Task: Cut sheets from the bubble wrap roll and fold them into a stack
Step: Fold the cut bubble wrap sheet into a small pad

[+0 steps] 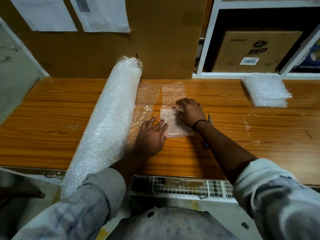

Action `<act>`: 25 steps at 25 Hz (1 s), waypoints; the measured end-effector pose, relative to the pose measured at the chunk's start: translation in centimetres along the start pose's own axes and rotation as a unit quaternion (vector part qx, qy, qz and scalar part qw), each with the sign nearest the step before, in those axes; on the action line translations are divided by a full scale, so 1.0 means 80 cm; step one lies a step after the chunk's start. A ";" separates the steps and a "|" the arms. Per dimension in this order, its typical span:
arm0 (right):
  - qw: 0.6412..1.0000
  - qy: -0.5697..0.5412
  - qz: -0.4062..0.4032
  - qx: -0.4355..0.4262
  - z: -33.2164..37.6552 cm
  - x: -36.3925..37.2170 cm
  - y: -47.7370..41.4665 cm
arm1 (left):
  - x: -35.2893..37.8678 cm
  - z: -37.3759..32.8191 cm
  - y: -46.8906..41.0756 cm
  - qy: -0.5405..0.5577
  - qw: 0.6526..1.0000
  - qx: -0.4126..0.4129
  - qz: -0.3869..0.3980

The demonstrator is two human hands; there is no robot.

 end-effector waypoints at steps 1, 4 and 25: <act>1.000 0.016 -0.011 -0.019 0.010 0.000 0.009 | 0.003 0.000 -0.001 -0.001 1.000 -0.009 0.003; 0.996 0.042 0.009 -0.083 0.041 0.023 0.053 | 0.015 0.004 -0.001 -0.008 0.999 -0.026 0.016; 0.989 0.014 0.031 -0.143 0.029 0.040 0.137 | -0.026 -0.016 0.023 0.099 0.979 0.095 -0.151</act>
Point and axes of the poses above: each hand's wrist, its own y-axis away from the middle knuckle, its own x-axis out of the palm, z = x × y, the point moved 5 cm from there along -y, towards the middle knuckle, and after that the axes turned 8 degrees about -x, right-handed, at the moved point
